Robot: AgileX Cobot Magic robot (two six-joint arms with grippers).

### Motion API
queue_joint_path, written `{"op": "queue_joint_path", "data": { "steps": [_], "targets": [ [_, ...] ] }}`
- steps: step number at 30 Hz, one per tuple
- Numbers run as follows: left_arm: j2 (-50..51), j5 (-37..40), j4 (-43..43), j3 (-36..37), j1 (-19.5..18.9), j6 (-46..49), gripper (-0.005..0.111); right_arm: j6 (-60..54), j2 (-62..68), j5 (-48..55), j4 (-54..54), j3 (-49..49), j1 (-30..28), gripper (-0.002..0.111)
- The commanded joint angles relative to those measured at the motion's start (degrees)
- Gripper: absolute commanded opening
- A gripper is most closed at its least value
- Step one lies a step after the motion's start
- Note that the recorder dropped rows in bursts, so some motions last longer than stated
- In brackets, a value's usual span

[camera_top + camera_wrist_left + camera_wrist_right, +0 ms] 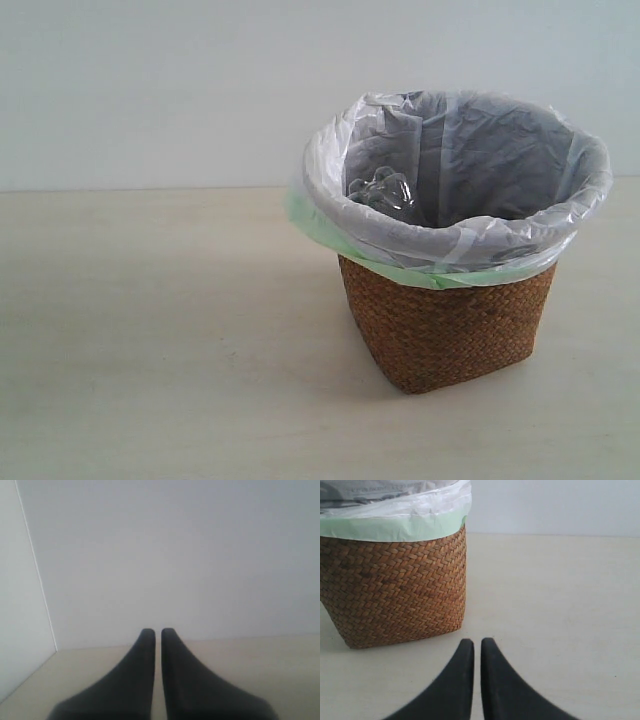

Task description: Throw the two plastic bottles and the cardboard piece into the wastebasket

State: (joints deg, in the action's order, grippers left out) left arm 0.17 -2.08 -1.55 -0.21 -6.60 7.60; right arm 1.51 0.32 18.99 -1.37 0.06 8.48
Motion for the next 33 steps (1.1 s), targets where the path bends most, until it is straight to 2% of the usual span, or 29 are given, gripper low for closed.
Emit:
{"op": "queue_joint_path", "data": {
  "steps": [1, 4, 10, 16, 19, 33],
  "targets": [
    [-0.17, -0.91, -0.99, 0.21, -0.13, -3.06, 0.004, -0.2, -0.32, -0.54, -0.46, -0.06, 0.08, 0.002],
    [-0.17, -0.78, -0.99, 0.21, -0.13, -8.34, 0.004, -0.2, -0.32, -0.54, -0.46, -0.06, 0.08, 0.002],
    [-0.17, 1.48, -0.76, 0.21, -0.13, -8.04, 0.004, -0.2, -0.32, -0.54, -0.46, -0.06, 0.08, 0.002],
    [-0.17, 10.69, -0.76, 0.21, -0.13, -8.04, 0.004, -0.2, -0.32, -0.54, -0.46, -0.06, 0.08, 0.002],
    [-0.17, 18.62, -0.48, 0.21, -0.13, -8.04, 0.004, -0.2, -0.32, -0.54, -0.46, -0.06, 0.08, 0.002],
    [-0.17, 18.62, -0.48, 0.21, -0.13, -8.04, 0.004, -0.2, -0.32, -0.54, -0.46, -0.06, 0.08, 0.002]
  ]
}}
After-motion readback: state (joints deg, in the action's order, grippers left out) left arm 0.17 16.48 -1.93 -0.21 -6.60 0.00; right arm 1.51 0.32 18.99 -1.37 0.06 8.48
